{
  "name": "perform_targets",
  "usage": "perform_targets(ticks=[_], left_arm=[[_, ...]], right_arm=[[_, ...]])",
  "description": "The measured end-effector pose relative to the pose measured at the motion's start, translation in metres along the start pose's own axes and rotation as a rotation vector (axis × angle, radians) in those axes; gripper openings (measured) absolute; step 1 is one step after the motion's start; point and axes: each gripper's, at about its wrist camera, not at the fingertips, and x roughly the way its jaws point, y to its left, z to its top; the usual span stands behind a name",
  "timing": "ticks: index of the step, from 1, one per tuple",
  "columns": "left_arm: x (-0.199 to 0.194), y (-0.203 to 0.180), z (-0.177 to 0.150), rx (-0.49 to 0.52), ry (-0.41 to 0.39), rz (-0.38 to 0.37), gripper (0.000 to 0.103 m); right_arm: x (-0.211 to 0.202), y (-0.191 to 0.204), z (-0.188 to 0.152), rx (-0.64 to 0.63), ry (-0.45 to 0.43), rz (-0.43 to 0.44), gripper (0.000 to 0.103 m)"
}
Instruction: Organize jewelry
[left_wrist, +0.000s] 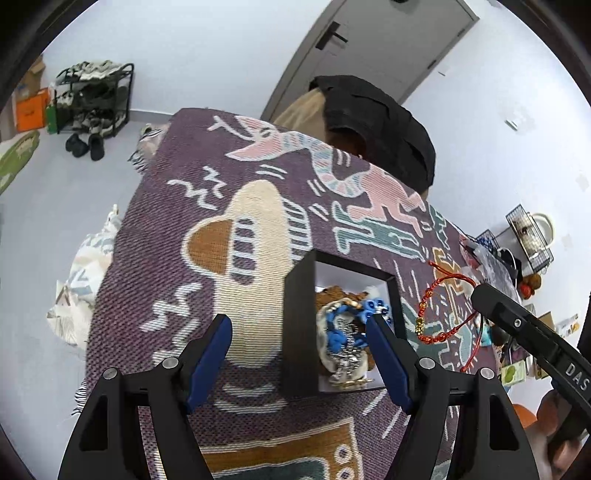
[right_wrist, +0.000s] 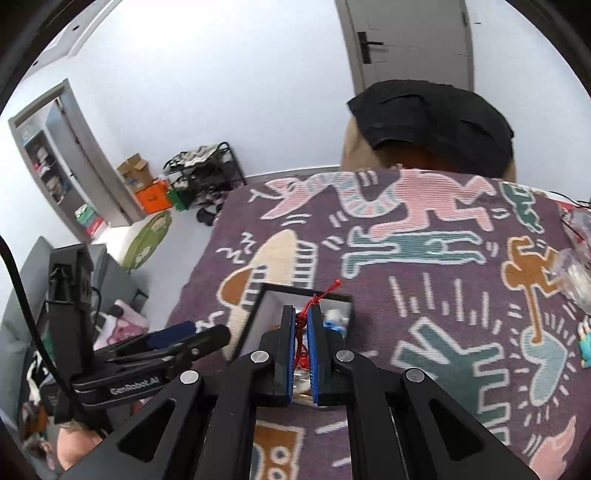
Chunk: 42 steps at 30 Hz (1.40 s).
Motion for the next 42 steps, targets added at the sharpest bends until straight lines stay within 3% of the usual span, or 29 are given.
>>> perform_targets(ticks=[2,3,4,6,7,11,21,25,26,32,36,42], left_arm=[[-0.003,0.005,0.001,-0.013,-0.006,0.004,0.076],[-0.004,0.007,0.001,-0.017,-0.009,0.006,0.076],[-0.005,0.01,0.001,-0.022,-0.014,0.008,0.076],[-0.007,0.012,0.001,-0.027,-0.016,0.005,0.076],[-0.008,0.013,0.001,-0.025,-0.017,0.002,0.076],[-0.007,0.011,0.001,-0.026,-0.016,-0.004,0.077],[-0.011,-0.02,-0.007,0.02,-0.031,-0.029,0.097],[-0.014,-0.036,-0.011,0.033,-0.036,-0.043,0.101],[-0.014,-0.042,-0.013,0.044,-0.039,-0.043,0.102],[-0.016,-0.073,-0.023,0.1,-0.047,-0.046,0.103],[-0.02,-0.094,-0.032,0.143,-0.053,-0.055,0.103],[-0.03,-0.12,-0.048,0.211,-0.076,-0.041,0.103]], right_arm=[[0.002,0.007,0.0,-0.009,0.008,0.017,0.008],[0.004,0.009,-0.001,-0.01,0.017,0.025,0.013],[0.006,0.01,-0.001,-0.008,0.031,0.031,0.031],[0.006,0.006,-0.004,0.003,0.028,0.025,0.057],[0.004,0.004,-0.006,0.006,0.014,0.014,0.059],[0.0,-0.011,-0.011,0.038,0.02,-0.01,0.059],[-0.026,-0.047,-0.025,0.086,-0.004,-0.07,0.06],[-0.039,-0.065,-0.035,0.13,-0.018,-0.076,0.078],[-0.043,-0.071,-0.038,0.144,-0.021,-0.08,0.078],[-0.068,-0.098,-0.052,0.205,-0.036,-0.128,0.082],[-0.084,-0.113,-0.064,0.24,-0.049,-0.24,0.088],[-0.101,-0.131,-0.083,0.274,-0.054,-0.233,0.088]])
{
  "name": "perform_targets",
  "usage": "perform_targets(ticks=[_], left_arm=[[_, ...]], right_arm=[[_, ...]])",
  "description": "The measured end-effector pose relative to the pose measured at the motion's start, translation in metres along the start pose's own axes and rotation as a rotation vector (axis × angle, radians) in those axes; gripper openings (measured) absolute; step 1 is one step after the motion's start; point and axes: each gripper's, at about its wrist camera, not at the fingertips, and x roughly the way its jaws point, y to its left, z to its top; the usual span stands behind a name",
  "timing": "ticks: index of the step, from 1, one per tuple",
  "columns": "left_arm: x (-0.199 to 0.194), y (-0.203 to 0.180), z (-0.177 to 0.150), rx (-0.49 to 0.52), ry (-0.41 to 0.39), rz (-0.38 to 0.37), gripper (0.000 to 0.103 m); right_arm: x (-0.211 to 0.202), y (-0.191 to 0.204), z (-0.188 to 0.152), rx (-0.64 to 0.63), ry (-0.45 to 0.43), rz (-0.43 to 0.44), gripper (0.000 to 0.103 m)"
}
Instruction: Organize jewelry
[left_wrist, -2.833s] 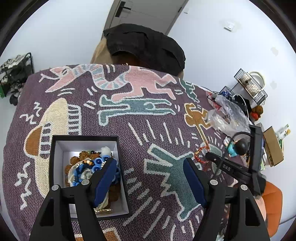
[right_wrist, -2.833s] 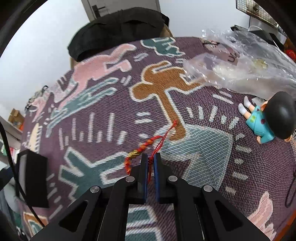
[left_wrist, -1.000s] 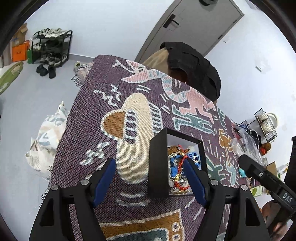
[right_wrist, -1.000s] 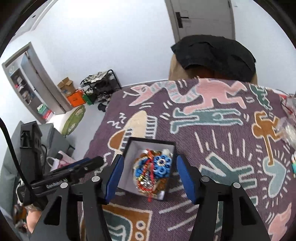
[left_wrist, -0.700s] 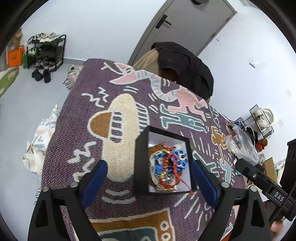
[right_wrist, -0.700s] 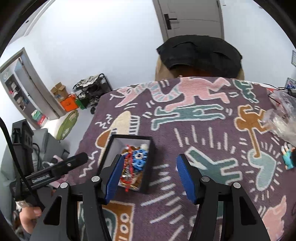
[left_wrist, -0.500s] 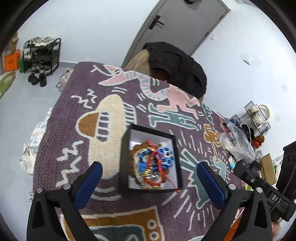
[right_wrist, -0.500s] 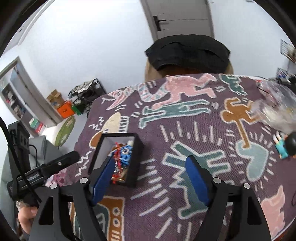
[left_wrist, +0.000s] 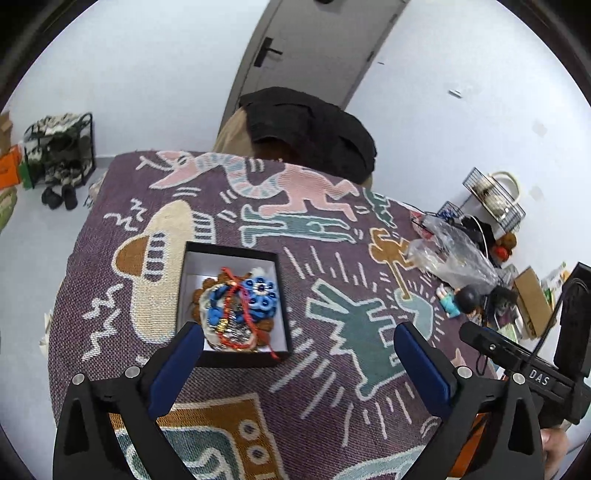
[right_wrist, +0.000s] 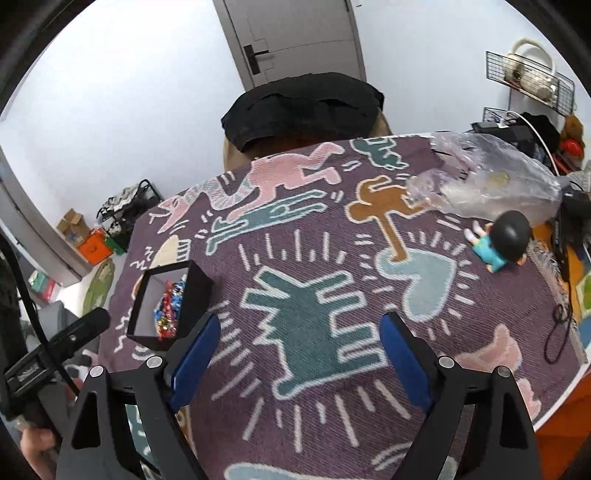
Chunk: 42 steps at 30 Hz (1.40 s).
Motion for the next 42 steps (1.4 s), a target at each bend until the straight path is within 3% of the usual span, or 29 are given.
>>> perform_targets(ticks=[9,16,25,35,42], left_arm=[[-0.023,-0.042,-0.02,0.105,-0.04,0.035,0.103],[-0.044,-0.052,-0.041,0.136,-0.101,0.096,0.103],[-0.066,-0.058,-0.072,0.182,-0.127,0.106,0.103],[-0.094,-0.054,-0.099,0.25,-0.235,0.155,0.103],[-0.101,-0.053,-0.104,0.246,-0.274,0.114,0.103]], right_arm=[[-0.027,-0.013,-0.022,-0.029,-0.036,-0.017,0.088],[-0.049,-0.006,-0.045,-0.127,-0.059,-0.049,0.088],[-0.074,0.002,-0.076,-0.209,-0.078,-0.025,0.088],[-0.1,-0.018,-0.103,-0.18,-0.155,-0.001,0.088],[-0.105,-0.028,-0.103,-0.153,-0.22,0.033,0.088]])
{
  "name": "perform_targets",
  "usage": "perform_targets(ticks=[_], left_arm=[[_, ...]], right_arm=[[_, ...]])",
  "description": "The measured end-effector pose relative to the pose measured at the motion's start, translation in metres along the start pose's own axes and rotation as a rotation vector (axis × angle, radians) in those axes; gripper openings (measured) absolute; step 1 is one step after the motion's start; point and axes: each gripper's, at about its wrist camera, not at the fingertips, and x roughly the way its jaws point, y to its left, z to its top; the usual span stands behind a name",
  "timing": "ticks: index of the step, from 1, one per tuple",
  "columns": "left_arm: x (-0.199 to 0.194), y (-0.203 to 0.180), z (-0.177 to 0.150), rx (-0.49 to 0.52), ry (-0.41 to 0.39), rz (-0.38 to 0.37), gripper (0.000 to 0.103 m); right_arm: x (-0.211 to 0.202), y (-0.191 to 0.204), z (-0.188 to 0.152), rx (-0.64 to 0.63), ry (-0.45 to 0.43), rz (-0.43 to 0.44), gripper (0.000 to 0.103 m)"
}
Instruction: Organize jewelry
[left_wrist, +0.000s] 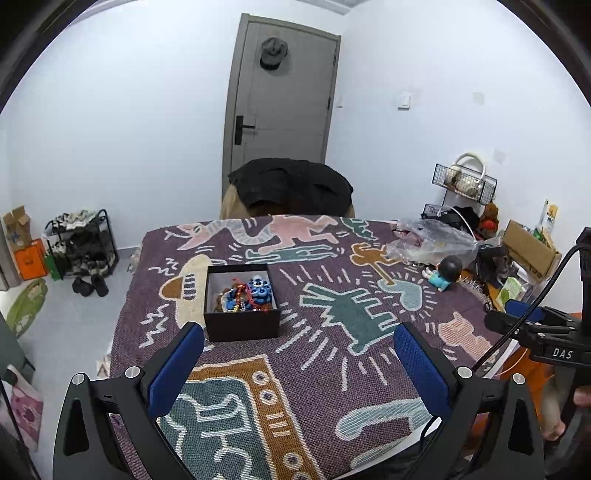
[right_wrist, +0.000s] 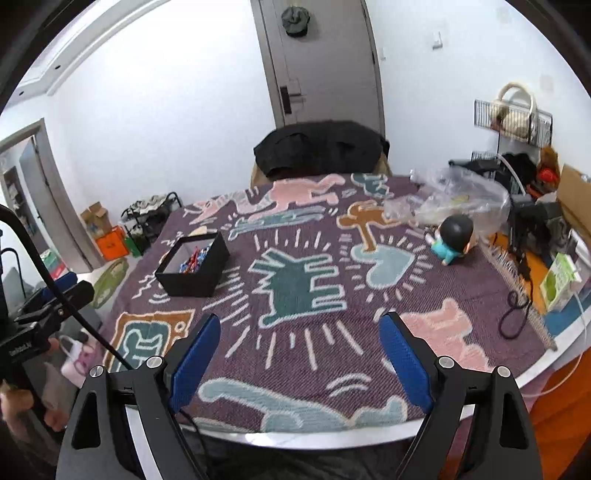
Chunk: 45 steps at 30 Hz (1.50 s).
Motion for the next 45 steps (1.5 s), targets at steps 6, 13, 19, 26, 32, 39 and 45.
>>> perform_targets(ticks=[6,13,19,26,32,39,45], left_arm=[[-0.003,0.002,0.0,-0.015,-0.01,0.001,0.103],[-0.006,0.002,0.0,-0.008,-0.015,0.015,0.103],[-0.006,0.001,-0.001,-0.008,-0.01,0.017,0.103],[-0.007,0.001,-0.001,-0.011,-0.011,0.02,0.103],[-0.008,0.001,-0.001,-0.005,-0.015,0.026,0.103],[-0.008,0.0,0.0,-0.004,-0.01,0.03,0.103],[-0.008,-0.001,-0.001,-0.011,-0.007,0.028,0.103]], right_arm=[[0.001,-0.004,-0.002,0.029,-0.009,0.035,0.088],[-0.002,0.002,-0.005,0.012,-0.032,0.01,0.088],[-0.003,0.002,-0.007,0.019,-0.034,-0.003,0.088],[-0.001,0.004,-0.008,0.016,-0.026,-0.011,0.088],[0.0,0.007,-0.009,0.016,-0.026,-0.016,0.088],[0.0,0.008,-0.009,0.014,-0.031,-0.019,0.088],[0.0,0.01,-0.009,0.005,-0.031,-0.027,0.088]])
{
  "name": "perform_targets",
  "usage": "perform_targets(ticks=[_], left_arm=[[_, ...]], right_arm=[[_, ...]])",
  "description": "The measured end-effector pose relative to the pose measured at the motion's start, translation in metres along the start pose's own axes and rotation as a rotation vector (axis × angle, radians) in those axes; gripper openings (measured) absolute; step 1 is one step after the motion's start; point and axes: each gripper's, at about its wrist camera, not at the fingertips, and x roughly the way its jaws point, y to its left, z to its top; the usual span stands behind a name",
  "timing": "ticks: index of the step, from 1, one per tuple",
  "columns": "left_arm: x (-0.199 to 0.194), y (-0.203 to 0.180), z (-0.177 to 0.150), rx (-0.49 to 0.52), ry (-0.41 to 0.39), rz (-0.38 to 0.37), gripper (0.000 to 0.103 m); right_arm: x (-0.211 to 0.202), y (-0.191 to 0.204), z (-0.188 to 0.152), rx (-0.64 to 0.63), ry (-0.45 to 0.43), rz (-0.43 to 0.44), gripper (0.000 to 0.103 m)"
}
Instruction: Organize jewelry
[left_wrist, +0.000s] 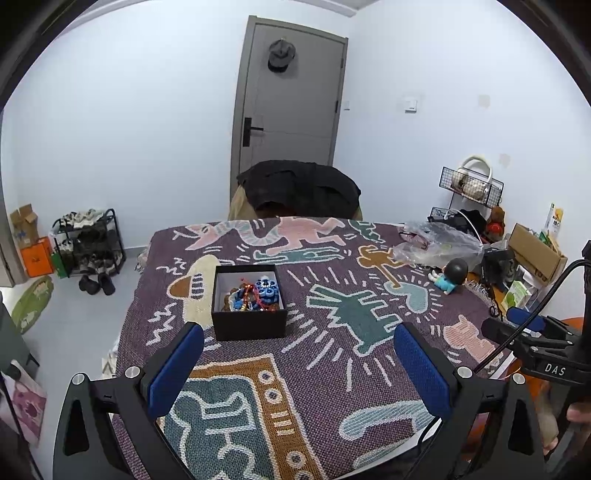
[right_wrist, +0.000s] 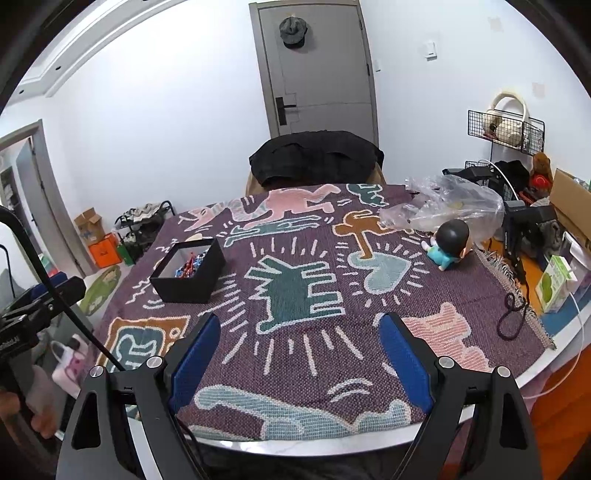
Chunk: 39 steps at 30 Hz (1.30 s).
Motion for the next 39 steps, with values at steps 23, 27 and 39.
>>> perform_targets(ticks=[23,27,39], left_arm=[[0.0034,-0.0072,-0.0007,0.02,-0.004,0.001,0.103],[0.0032,-0.0048,-0.0005,0.014,-0.006,-0.006,0.103],[0.0025,-0.0051,0.0012,0.017,-0.007,-0.02,0.103]], right_arm=[[-0.0049,-0.0041,0.003,0.008,-0.029,-0.014,0.088],[-0.0048,-0.0045,0.004,0.009,-0.028,-0.013,0.088],[-0.0014,-0.0029,0.0029,0.02,-0.011,0.0,0.088]])
